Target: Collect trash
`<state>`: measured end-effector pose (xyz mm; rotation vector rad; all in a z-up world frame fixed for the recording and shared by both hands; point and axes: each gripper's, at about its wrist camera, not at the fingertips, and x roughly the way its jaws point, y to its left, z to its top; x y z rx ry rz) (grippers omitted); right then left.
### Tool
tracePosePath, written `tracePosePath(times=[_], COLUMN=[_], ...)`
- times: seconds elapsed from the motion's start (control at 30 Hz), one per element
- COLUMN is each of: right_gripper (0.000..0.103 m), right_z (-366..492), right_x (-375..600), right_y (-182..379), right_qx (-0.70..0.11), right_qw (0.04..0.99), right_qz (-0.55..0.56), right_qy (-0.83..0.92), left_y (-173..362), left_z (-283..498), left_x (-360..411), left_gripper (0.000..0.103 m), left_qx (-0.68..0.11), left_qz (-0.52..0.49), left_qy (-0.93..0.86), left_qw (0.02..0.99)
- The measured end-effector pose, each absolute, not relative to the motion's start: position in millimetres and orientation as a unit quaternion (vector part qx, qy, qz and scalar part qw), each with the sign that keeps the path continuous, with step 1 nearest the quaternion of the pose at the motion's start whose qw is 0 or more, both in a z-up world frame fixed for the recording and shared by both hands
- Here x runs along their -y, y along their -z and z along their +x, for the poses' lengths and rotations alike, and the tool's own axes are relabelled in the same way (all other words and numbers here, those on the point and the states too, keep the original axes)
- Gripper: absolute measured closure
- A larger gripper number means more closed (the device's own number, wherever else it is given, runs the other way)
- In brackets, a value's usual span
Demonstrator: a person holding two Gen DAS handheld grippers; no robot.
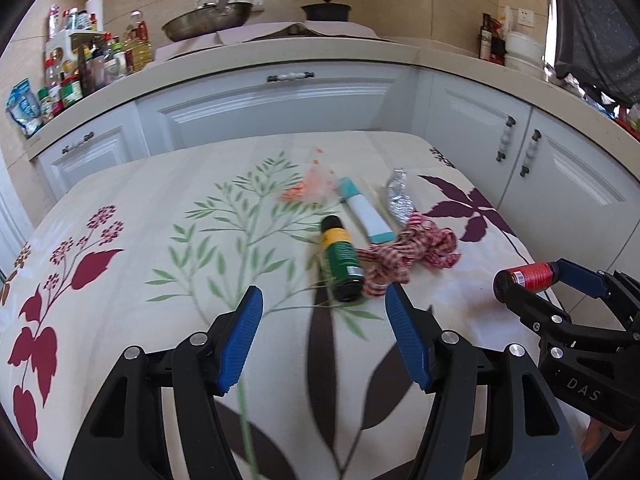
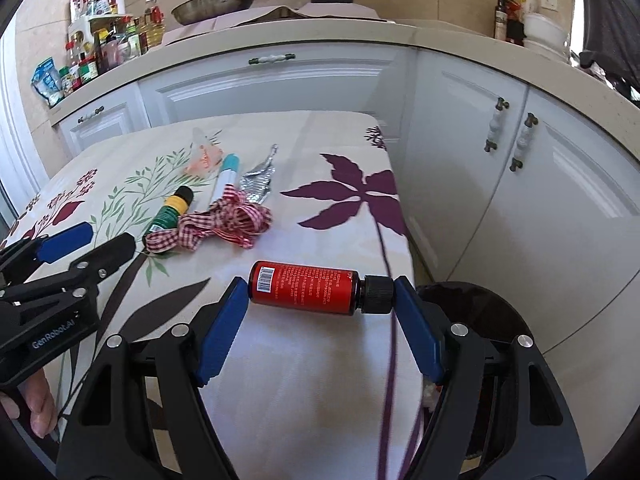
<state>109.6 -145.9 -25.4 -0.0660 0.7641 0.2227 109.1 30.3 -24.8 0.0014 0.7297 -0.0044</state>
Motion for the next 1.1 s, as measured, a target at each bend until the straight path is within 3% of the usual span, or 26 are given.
tracePosePath(times=[1.0,1.1], right_gripper=[0.031,0.031], right_z=[125,127], right_x=[194,195], right_y=[32,34], right_qx=[-0.374,-0.377], right_qw=[0.921,0.920], right_qz=[-0.005,-0.003], right_qy=[-0.107,-0.107], left_y=[35,39], left_z=[156,159], left_x=[17,17], left_gripper=[0.043,0.053], left_qx=[-0.396,-0.410], left_qz=[0.041,0.040], left_qy=[0.018,0.028], left_qw=[0.917,0.911])
